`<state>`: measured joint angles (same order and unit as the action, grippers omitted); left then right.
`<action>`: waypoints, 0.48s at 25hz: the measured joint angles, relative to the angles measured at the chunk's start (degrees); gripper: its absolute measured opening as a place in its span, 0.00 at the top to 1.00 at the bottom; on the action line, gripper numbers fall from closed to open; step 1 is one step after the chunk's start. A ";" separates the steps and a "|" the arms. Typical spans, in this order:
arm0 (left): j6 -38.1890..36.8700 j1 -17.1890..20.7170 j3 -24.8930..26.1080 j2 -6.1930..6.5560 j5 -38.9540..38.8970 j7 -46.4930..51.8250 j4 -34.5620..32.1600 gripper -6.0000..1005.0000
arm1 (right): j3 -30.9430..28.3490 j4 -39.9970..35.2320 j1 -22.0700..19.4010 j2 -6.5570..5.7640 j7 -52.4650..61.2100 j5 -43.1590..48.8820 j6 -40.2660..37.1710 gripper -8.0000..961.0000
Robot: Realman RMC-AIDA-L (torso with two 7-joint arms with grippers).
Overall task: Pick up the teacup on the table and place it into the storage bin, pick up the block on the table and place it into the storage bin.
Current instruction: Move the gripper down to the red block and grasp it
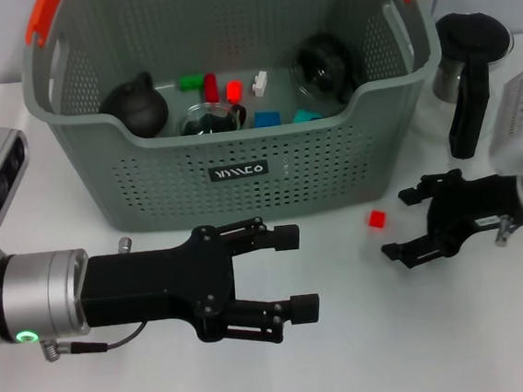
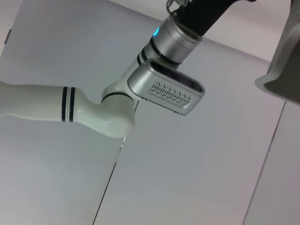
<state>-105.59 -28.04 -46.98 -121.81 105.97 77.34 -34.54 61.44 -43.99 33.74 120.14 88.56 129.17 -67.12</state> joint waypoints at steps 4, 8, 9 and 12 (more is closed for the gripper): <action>-0.14 0.00 0.03 0.00 -0.04 0.11 0.00 0.07 | -0.32 2.34 1.33 -0.02 -0.49 -0.19 0.65 0.02; -0.14 -0.07 -0.02 0.00 -0.16 0.17 0.00 0.07 | -0.45 2.62 1.59 -0.02 -0.41 -0.24 1.52 0.02; -0.12 -0.12 -0.01 0.00 -0.16 0.17 0.00 0.07 | -0.47 2.71 1.67 -0.01 -0.24 -0.24 1.92 0.02; -0.04 -0.25 -0.03 0.00 -0.16 0.18 0.00 0.07 | -0.52 3.49 2.11 0.07 0.29 -0.27 3.21 0.02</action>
<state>-105.63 -28.29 -47.01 -121.81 105.81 77.52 -34.54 60.92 -40.49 35.85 120.21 88.85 128.90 -63.91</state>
